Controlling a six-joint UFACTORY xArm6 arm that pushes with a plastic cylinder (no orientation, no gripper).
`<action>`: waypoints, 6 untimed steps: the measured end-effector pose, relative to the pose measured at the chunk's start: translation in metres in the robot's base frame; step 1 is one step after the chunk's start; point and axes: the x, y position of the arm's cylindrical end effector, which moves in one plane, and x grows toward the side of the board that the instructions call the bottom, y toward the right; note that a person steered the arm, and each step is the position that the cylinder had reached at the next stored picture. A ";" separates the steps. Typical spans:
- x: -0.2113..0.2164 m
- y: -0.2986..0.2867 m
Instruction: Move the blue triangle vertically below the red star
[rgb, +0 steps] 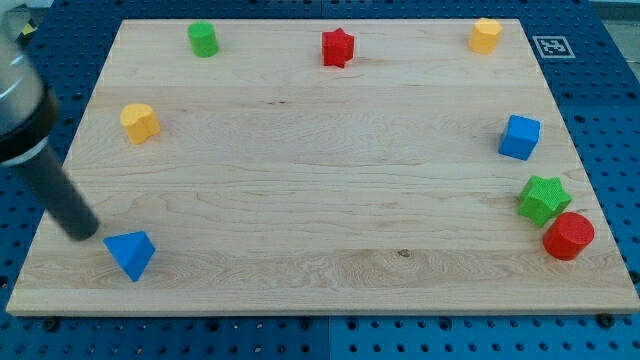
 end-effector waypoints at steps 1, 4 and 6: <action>0.034 0.004; -0.044 0.182; 0.027 0.087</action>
